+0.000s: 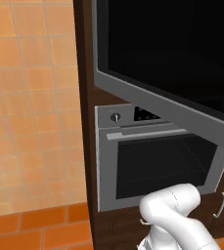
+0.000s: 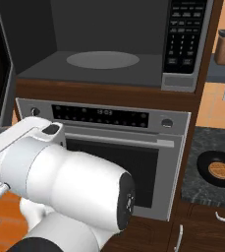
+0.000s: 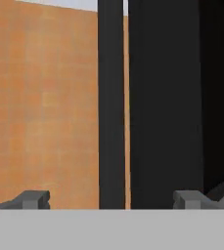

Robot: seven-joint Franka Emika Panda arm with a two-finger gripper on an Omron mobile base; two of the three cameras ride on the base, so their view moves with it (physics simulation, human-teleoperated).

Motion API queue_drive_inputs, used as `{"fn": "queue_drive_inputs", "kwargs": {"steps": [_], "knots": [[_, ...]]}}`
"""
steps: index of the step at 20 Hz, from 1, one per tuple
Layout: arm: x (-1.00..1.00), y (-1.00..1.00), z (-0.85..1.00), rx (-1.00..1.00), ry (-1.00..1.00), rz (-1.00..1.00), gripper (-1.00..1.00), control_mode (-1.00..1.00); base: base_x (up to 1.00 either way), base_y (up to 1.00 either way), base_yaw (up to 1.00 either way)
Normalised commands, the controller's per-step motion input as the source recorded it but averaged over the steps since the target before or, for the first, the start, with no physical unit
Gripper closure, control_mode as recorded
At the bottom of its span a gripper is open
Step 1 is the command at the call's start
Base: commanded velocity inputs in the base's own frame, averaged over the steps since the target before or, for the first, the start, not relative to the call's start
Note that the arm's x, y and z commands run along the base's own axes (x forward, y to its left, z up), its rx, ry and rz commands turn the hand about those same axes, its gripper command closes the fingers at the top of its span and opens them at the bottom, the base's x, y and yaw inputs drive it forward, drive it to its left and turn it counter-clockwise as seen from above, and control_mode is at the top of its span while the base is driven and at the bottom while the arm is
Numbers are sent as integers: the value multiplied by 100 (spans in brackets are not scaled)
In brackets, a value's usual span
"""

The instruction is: Open the microwave, place the bowl with waffle inside the microwave, then close the microwave door and turn it on.

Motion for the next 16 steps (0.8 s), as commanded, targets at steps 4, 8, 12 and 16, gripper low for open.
{"fn": "queue_drive_inputs", "kwargs": {"steps": [4,8,12,16], "knots": [[-17,46,0,-7,0,24,-100,-100,0,0,0],[-30,63,0,-5,0,7,-100,-100,0,0,0],[-9,67,0,-3,1,0,-100,-100,0,0,0],[0,66,0,-6,7,11,-100,-100,0,0,0]]}}
